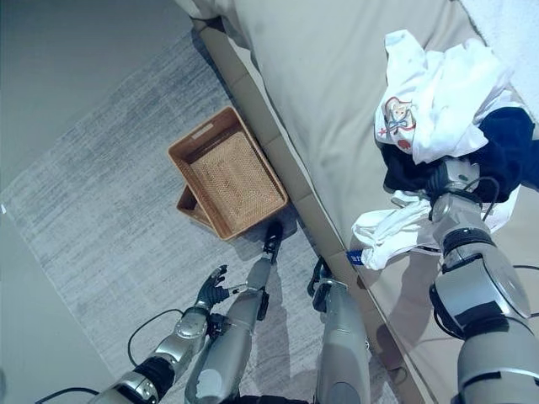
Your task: Pick up clothes into the bucket
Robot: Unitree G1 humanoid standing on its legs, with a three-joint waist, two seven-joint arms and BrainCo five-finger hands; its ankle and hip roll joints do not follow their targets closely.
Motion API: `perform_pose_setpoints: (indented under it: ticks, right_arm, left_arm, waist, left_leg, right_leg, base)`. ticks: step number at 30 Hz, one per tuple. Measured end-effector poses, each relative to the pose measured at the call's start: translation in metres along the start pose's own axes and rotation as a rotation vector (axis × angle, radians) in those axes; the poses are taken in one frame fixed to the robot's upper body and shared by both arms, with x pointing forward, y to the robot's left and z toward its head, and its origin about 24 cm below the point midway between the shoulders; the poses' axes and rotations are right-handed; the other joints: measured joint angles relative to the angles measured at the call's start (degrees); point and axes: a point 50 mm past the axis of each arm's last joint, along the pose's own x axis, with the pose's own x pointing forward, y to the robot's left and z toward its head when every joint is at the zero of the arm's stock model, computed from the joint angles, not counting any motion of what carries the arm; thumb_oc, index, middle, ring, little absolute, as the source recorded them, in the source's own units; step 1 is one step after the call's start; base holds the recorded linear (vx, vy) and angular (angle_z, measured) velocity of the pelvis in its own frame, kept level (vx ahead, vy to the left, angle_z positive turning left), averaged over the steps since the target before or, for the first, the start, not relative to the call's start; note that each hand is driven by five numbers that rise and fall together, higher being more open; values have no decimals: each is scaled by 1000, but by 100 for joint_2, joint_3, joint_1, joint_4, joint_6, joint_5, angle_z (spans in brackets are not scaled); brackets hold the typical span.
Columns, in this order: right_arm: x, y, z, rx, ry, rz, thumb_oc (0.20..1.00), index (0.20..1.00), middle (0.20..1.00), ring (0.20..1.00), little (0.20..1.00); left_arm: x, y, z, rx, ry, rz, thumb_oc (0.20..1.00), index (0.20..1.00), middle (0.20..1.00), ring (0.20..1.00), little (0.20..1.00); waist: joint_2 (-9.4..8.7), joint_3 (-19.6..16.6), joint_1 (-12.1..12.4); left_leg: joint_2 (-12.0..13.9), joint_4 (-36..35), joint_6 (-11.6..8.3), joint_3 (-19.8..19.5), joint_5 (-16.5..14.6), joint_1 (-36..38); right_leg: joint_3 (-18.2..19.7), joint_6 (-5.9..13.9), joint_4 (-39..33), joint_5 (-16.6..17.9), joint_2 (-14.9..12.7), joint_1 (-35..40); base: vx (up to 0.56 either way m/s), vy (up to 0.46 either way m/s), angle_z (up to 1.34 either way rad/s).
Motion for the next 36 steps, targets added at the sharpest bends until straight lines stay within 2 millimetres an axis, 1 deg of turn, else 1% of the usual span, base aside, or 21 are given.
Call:
perform_pose_setpoints:
  ticks: [1,4,7,9,10,11,12,13,14,15,16,17,18,20,23,25,30,33,36]
  right_arm:
    - [0,0,-3,9,10,-1,200,200,200,200,200]
    - [-2,0,-21,43,63,-6,200,200,200,200,200]
    - [-3,-2,-27,134,99,-31,200,200,200,200,200]
    - [0,-10,-26,175,105,-49,200,200,200,200,200]
    - [2,-19,-23,210,87,-79,200,200,200,200,200]
    - [3,-23,-22,237,80,-94,200,200,200,200,200]
    - [6,-36,-9,339,40,-140,200,200,200,200,200]
    - [6,-46,3,400,-19,-184,200,200,200,200,200]
    - [-2,-66,25,531,-148,-297,200,200,200,200,200]
    - [-13,-78,36,644,-235,-386,200,200,200,200,200]
    - [-19,-82,39,688,-277,-429,200,200,200,200,200]
    - [-28,-92,47,751,-338,-503,200,200,200,200,200]
    - [-31,-98,50,784,-356,-551,200,200,200,200,200]
    - [-34,-101,52,831,-356,-599,200,200,200,200,200]
    - [-37,-102,50,865,-333,-662,200,200,200,200,200]
    - [-44,-102,61,905,-361,-696,200,200,200,200,200]
    - [-53,-101,77,925,-397,-754,200,200,200,200,200]
    - [-53,-100,77,904,-403,-757,200,200,200,200,200]
    - [-50,-96,74,883,-391,-735,200,200,200,200,200]
  left_arm:
    - [0,0,0,-2,-1,1,1000,1000,1000,1000,1000]
    - [0,-1,1,-14,-2,7,1000,1000,1000,1000,1000]
    - [1,-1,3,-14,-9,12,1000,1000,1000,1000,1000]
    - [1,-1,5,-19,-14,16,1000,1000,1000,1000,1000]
    - [2,0,7,-24,-23,22,1000,1000,1000,1000,1000]
    - [3,0,9,-26,-26,26,1000,1000,1000,1000,1000]
    - [3,3,9,-41,-29,42,1000,1000,1000,1000,1000]
    - [3,5,10,-50,-28,55,1000,1000,1000,1000,1000]
    - [4,7,10,-64,-31,78,1000,1000,1000,1000,1000]
    - [4,8,13,-79,-42,93,1000,1000,1000,1000,1000]
    - [4,10,14,-84,-50,103,1000,1000,1000,1000,1000]
    - [4,13,16,-93,-62,119,1000,1000,1000,1000,1000]
    - [4,14,16,-97,-65,133,1000,1000,1000,1000,1000]
    - [4,17,16,-103,-63,150,1000,1000,1000,1000,1000]
    - [4,18,15,-103,-65,166,1000,1000,1000,1000,1000]
    - [3,19,13,-99,-59,178,1000,1000,1000,1000,1000]
    - [3,20,12,-98,-53,200,1000,1000,1000,1000,1000]
    - [3,20,11,-97,-49,206,1000,1000,1000,1000,1000]
    - [3,21,10,-96,-47,208,1000,1000,1000,1000,1000]
  waist:
    - [0,0,12]
    - [6,-3,106]
    - [6,-2,96]
    - [5,-3,74]
    - [-2,0,29]
    - [-7,2,1]
    - [-55,29,-127]
    - [-95,53,-175]
    - [-167,97,-259]
    - [-213,109,-361]
    - [-226,113,-351]
    - [-274,132,-450]
    - [-299,140,-526]
    - [-341,149,-551]
    - [-347,152,-508]
    - [-347,152,-512]
    - [-346,153,-496]
    - [-346,153,-453]
    - [-346,153,-356]
  left_leg:
    - [-5,-2,0,1,0,7]
    - [-29,0,1,3,0,19]
    - [-48,11,15,28,11,87]
    - [-56,23,36,58,28,127]
    - [-59,56,102,71,100,123]
    - [-55,56,102,72,100,121]
    - [-44,59,102,112,100,119]
    - [-21,67,104,179,102,114]
    - [8,103,136,300,163,123]
    - [21,112,135,361,163,125]
    - [25,109,159,361,182,120]
    - [63,107,160,402,180,122]
    - [78,106,160,412,180,121]
    - [96,110,161,432,182,124]
    - [137,105,161,440,181,111]
    - [146,97,160,452,180,108]
    - [143,72,149,465,172,100]
    - [144,42,146,490,172,102]
    - [145,33,145,502,173,107]
  right_leg:
    - [0,0,7,0,-7,0]
    - [7,0,23,-1,-35,5]
    - [14,0,27,-1,-56,74]
    - [52,4,16,1,-53,105]
    - [68,5,-6,0,-47,105]
    - [70,5,-17,1,-43,105]
    - [105,14,-71,11,-19,106]
    - [175,48,-107,37,16,86]
    - [282,87,-145,73,65,78]
    - [335,94,-179,78,95,79]
    - [335,105,-204,92,104,79]
    - [376,115,-281,130,151,86]
    - [383,119,-311,136,173,98]
    - [394,113,-325,142,190,100]
    - [396,109,-374,147,236,99]
    - [399,109,-395,147,245,97]
    - [408,110,-433,146,247,95]
    - [408,110,-441,146,243,90]
    - [420,111,-435,146,244,82]
  base:
    - [4,-13,3]
    - [-3,5,1]
    - [-2,8,1]
    - [-2,26,-8]
    - [-5,25,-9]
    - [-7,24,-9]
    - [-6,16,-17]
    - [-8,4,-39]
    - [-9,2,-43]
    - [-24,8,-34]
    - [-2,4,-22]
    - [-17,5,-17]
    - [20,-13,-15]
    - [-5,1,-6]
    - [-3,12,-3]
    - [16,3,-1]
    - [0,0,0]
    - [0,0,0]
    - [0,0,0]
